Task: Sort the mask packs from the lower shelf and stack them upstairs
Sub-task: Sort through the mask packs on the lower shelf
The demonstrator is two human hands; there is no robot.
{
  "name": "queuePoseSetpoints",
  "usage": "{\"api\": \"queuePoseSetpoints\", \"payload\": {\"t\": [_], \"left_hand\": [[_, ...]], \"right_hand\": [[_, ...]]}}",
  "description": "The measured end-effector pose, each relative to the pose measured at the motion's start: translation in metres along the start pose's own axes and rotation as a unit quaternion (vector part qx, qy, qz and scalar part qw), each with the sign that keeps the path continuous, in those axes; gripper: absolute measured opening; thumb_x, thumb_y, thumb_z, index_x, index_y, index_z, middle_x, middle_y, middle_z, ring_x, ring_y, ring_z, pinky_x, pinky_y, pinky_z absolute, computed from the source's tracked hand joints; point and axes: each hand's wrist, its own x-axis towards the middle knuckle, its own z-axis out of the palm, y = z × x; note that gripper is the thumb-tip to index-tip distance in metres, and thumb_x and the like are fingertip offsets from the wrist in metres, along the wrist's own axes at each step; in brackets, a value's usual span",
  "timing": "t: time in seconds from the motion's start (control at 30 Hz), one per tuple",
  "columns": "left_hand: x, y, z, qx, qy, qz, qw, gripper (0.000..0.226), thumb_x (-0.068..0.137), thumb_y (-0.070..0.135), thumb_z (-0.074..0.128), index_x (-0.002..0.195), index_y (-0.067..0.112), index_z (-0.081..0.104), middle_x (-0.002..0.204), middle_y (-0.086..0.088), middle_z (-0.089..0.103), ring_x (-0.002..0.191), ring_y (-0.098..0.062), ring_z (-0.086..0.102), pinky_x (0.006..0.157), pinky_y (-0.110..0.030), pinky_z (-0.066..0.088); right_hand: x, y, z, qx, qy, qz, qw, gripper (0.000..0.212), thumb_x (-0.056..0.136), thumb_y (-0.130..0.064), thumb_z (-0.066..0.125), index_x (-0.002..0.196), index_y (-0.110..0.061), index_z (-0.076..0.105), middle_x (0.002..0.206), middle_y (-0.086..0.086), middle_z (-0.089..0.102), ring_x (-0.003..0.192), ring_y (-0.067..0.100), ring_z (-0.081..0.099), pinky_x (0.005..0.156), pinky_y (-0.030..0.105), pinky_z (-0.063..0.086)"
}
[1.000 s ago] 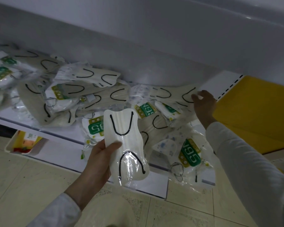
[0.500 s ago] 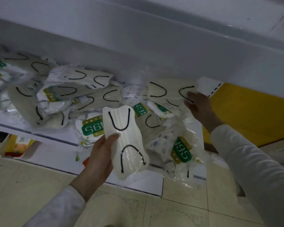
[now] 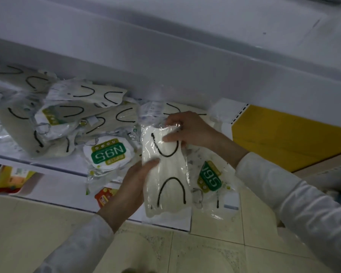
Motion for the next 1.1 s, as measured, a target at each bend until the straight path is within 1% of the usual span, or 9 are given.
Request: {"api": "queuePoseSetpoints", "payload": {"t": [0.1, 0.17, 0.27, 0.37, 0.43, 0.63, 0.77, 0.93, 1.1], "left_hand": [[0.000, -0.005, -0.007, 0.088, 0.000, 0.051, 0.995, 0.034, 0.081, -0.004, 0.062, 0.113, 0.008, 0.063, 0.100, -0.011, 0.073, 0.094, -0.030, 0.069, 0.082, -0.045, 0.055], [0.001, -0.006, -0.013, 0.098, 0.017, 0.064, 0.993, 0.033, 0.082, -0.004, 0.062, 0.109, 0.013, 0.064, 0.097, -0.006, 0.074, 0.091, -0.026, 0.070, 0.076, -0.042, 0.056], [0.002, -0.001, -0.021, 0.072, 0.045, 0.069, 0.994, 0.034, 0.082, -0.004, 0.061, 0.105, 0.020, 0.063, 0.094, -0.001, 0.074, 0.088, -0.022, 0.070, 0.069, -0.038, 0.057], [0.003, 0.007, -0.028, 0.036, 0.080, 0.061, 0.994, 0.035, 0.083, -0.004, 0.061, 0.112, 0.016, 0.060, 0.100, -0.007, 0.071, 0.089, -0.026, 0.069, 0.068, -0.040, 0.056], [0.002, 0.011, -0.032, 0.026, 0.093, 0.057, 0.994, 0.033, 0.085, -0.004, 0.058, 0.113, 0.014, 0.060, 0.101, -0.009, 0.070, 0.087, -0.027, 0.067, 0.067, -0.039, 0.056], [0.000, 0.013, -0.034, 0.021, 0.096, 0.059, 0.993, 0.030, 0.086, -0.002, 0.057, 0.107, 0.019, 0.060, 0.099, -0.007, 0.070, 0.087, -0.027, 0.067, 0.067, -0.038, 0.055], [0.000, 0.012, -0.026, 0.012, 0.088, 0.065, 0.994, 0.030, 0.086, -0.003, 0.057, 0.102, 0.022, 0.061, 0.095, -0.005, 0.071, 0.083, -0.025, 0.068, 0.064, -0.037, 0.055], [0.000, 0.008, -0.022, 0.010, 0.079, 0.063, 0.995, 0.036, 0.085, -0.003, 0.057, 0.115, 0.018, 0.060, 0.099, -0.007, 0.072, 0.083, -0.025, 0.069, 0.065, -0.037, 0.057], [-0.002, 0.011, -0.023, 0.014, 0.098, 0.062, 0.993, 0.038, 0.087, -0.001, 0.056, 0.122, 0.014, 0.057, 0.105, -0.009, 0.068, 0.088, -0.027, 0.066, 0.068, -0.038, 0.054]], "right_hand": [[0.000, 0.004, 0.016, 0.044, 0.051, 0.007, 0.998, 0.019, 0.070, -0.021, 0.084, 0.077, -0.024, 0.067, 0.076, -0.018, 0.066, 0.073, -0.008, 0.058, 0.068, 0.006, 0.042], [0.008, 0.020, 0.014, 0.122, 0.160, 0.063, 0.977, 0.011, 0.075, -0.020, 0.079, 0.071, -0.016, 0.069, 0.066, -0.009, 0.069, 0.061, 0.000, 0.060, 0.064, 0.019, 0.049], [0.027, 0.070, -0.010, 0.051, 0.307, 0.230, 0.922, 0.021, 0.087, -0.019, 0.059, 0.084, 0.000, 0.069, 0.085, 0.014, 0.070, 0.073, 0.021, 0.060, 0.060, 0.026, 0.045], [0.037, 0.107, -0.022, 0.031, 0.303, 0.334, 0.892, 0.035, 0.091, -0.031, 0.055, 0.094, 0.003, 0.063, 0.097, 0.019, 0.065, 0.095, 0.033, 0.062, 0.070, 0.028, 0.042], [0.048, 0.121, -0.019, 0.044, 0.283, 0.338, 0.896, 0.040, 0.089, -0.038, 0.060, 0.097, 0.002, 0.058, 0.098, 0.016, 0.063, 0.096, 0.028, 0.060, 0.080, 0.032, 0.045], [0.056, 0.122, -0.014, -0.015, 0.258, 0.335, 0.906, 0.042, 0.091, -0.016, 0.056, 0.055, -0.011, 0.036, 0.064, 0.001, 0.043, 0.099, 0.029, 0.063, 0.072, 0.025, 0.044], [0.058, 0.131, -0.009, -0.018, 0.292, 0.336, 0.895, 0.070, 0.064, -0.061, 0.067, 0.098, 0.000, 0.064, 0.095, 0.012, 0.065, 0.098, 0.031, 0.063, 0.083, 0.036, 0.053], [0.056, 0.134, -0.005, -0.072, 0.276, 0.295, 0.912, 0.030, 0.079, -0.038, 0.065, 0.069, -0.010, 0.066, 0.080, 0.012, 0.067, 0.086, 0.030, 0.065, 0.070, 0.027, 0.046], [0.046, 0.122, -0.020, 0.174, 0.336, 0.148, 0.914, 0.035, 0.084, -0.014, 0.071, 0.111, 0.007, 0.065, 0.096, 0.014, 0.066, 0.082, 0.013, 0.058, 0.069, 0.015, 0.047]]}}
